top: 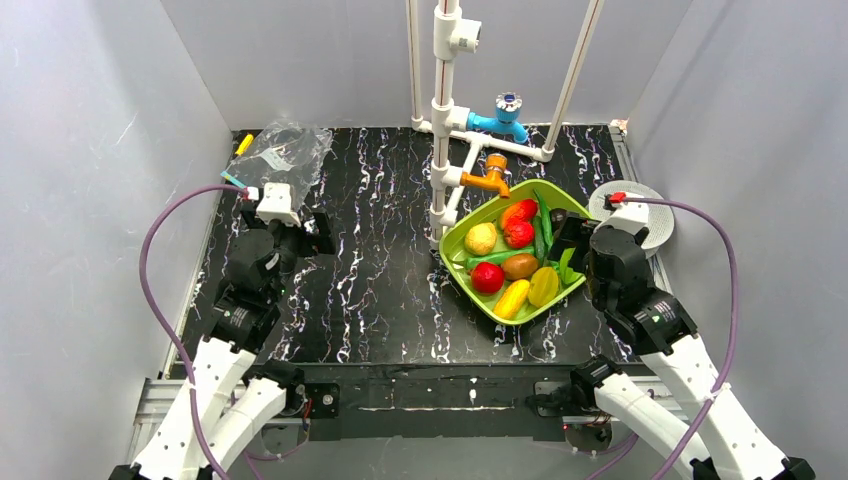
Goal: Place the food in the zip-top bag and seal the zipper
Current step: Pick up the zipper food storage bag at the corner of the board.
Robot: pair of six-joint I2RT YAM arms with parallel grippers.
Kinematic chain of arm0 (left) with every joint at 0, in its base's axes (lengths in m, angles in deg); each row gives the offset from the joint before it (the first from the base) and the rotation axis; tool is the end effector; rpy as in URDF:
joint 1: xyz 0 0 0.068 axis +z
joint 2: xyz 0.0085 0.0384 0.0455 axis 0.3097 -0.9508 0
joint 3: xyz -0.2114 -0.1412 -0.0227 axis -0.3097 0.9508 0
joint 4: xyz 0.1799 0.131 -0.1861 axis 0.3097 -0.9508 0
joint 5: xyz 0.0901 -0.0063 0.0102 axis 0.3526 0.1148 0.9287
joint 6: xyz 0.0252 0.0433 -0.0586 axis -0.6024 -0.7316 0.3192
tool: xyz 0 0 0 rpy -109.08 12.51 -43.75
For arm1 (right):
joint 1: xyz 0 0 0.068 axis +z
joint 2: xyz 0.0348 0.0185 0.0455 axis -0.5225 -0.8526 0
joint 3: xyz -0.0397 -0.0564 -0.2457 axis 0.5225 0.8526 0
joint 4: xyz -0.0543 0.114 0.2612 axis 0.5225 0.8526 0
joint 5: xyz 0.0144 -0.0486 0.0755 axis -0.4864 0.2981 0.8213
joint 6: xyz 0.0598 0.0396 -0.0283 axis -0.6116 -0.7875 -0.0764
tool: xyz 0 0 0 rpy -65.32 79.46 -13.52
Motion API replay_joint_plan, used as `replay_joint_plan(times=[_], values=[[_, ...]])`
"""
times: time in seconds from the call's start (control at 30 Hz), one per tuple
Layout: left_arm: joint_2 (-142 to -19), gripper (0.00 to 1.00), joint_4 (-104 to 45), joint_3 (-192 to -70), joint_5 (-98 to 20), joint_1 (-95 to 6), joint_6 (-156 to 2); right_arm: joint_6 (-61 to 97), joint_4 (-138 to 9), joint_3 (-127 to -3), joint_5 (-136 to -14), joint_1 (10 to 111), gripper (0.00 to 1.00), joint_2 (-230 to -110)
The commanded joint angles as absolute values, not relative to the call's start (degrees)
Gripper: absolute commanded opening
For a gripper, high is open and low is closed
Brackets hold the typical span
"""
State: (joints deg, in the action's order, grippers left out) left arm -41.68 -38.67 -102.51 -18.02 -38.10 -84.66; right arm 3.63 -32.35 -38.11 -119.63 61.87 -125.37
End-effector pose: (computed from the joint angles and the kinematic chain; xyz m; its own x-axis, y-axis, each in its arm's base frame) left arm 0.2169 -0.0640 0.3543 -0.0017 -0.0649 -0.9979 0.1303 0.9894 -0.0646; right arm 0.1896 0.0651 0.3341 -0.2441 0.1920 -0.9506 0.1909 0.9705 0.1470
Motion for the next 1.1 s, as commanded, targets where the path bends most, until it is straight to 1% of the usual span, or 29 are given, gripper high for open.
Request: replay_joint_plan(times=[0.0, 0.1, 0.23, 0.37, 0.57, 0.67, 0.77, 0.87, 1.07], values=[[-44.12, 1.0, -39.5, -103.24, -16.47, -37.91, -84.18, 1.83, -34.52, -37.81, -117.31, 61.61, 1.0, -125.35], [-47.36, 0.99, -41.27, -104.74, -14.75, -37.9, -82.67, 1.97, -36.96, -37.07, -115.33, 61.61, 1.0, -126.1], [-51.97, 0.99, -43.66, -106.26, -13.58, -37.91, -81.24, 2.02, -39.3, -35.66, -107.5, 61.65, 1.0, -126.89], [-56.01, 1.0, -46.38, -108.3, -13.1, -37.91, -79.91, 1.05, -41.96, -31.69, -102.74, 61.65, 1.0, -126.68], [-62.32, 0.99, -50.36, -111.42, -12.46, -37.72, -77.86, 0.9, -46.16, -26.82, -101.34, 61.6, 1.0, -125.34], [-64.87, 1.0, -50.69, -111.54, -16.86, -36.28, -76.57, 0.58, -46.31, -26.68, -100.61, 61.64, 1.0, -125.12], [-67.37, 1.0, -50.44, -111.95, -23.37, -32.15, -73.48, 0.32, -46.39, -26.96, -99.75, 61.63, 1.0, -124.32], [-69.65, 1.0, -49.29, -111.51, -28.65, -25.88, -69.89, 0.56, -47.2, -25.92, -99.24, 61.65, 1.0, -122.8], [-73.89, 1.0, -41.64, -109.99, -41.59, -12.07, -59.23, 1.39, -47.46, -26.08, -97.55, 61.63, 1.0, -121.46]])
